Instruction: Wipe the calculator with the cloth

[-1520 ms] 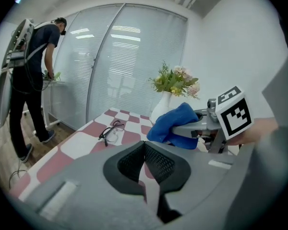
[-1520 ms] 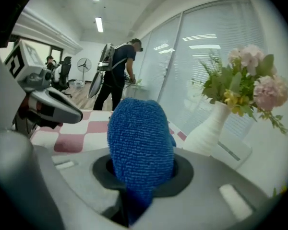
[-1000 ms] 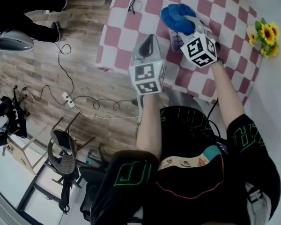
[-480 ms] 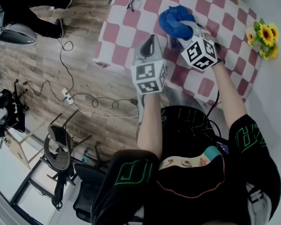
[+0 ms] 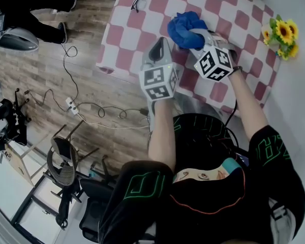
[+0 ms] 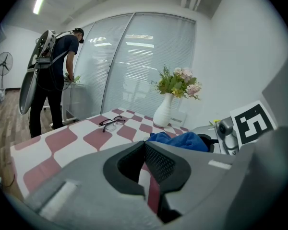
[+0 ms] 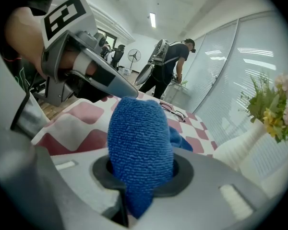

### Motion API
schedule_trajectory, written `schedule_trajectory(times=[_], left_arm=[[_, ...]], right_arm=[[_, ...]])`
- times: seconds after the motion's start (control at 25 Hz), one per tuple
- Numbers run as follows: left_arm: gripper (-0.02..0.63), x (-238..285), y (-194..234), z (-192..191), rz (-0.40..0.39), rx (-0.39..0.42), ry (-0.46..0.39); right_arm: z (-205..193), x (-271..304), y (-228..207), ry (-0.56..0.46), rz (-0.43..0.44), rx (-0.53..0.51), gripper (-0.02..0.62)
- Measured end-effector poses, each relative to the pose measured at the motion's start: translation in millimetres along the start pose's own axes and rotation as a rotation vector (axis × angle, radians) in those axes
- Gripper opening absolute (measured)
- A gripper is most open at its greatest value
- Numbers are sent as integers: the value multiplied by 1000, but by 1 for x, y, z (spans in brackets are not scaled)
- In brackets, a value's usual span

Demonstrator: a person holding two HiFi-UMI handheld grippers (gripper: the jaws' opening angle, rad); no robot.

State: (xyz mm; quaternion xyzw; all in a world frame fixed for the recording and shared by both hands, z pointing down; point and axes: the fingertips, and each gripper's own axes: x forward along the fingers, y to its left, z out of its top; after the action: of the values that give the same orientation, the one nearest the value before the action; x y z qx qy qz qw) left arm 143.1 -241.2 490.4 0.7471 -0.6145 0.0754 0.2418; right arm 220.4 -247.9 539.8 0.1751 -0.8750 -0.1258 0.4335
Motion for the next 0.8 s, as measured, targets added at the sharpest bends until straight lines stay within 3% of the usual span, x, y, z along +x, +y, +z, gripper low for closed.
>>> schedule_trajectory(times=[0.8], left_arm=[[11,-10,-6,2,-7,11,-10]], right_arm=[[2,-28,49,-42,146,19,101]])
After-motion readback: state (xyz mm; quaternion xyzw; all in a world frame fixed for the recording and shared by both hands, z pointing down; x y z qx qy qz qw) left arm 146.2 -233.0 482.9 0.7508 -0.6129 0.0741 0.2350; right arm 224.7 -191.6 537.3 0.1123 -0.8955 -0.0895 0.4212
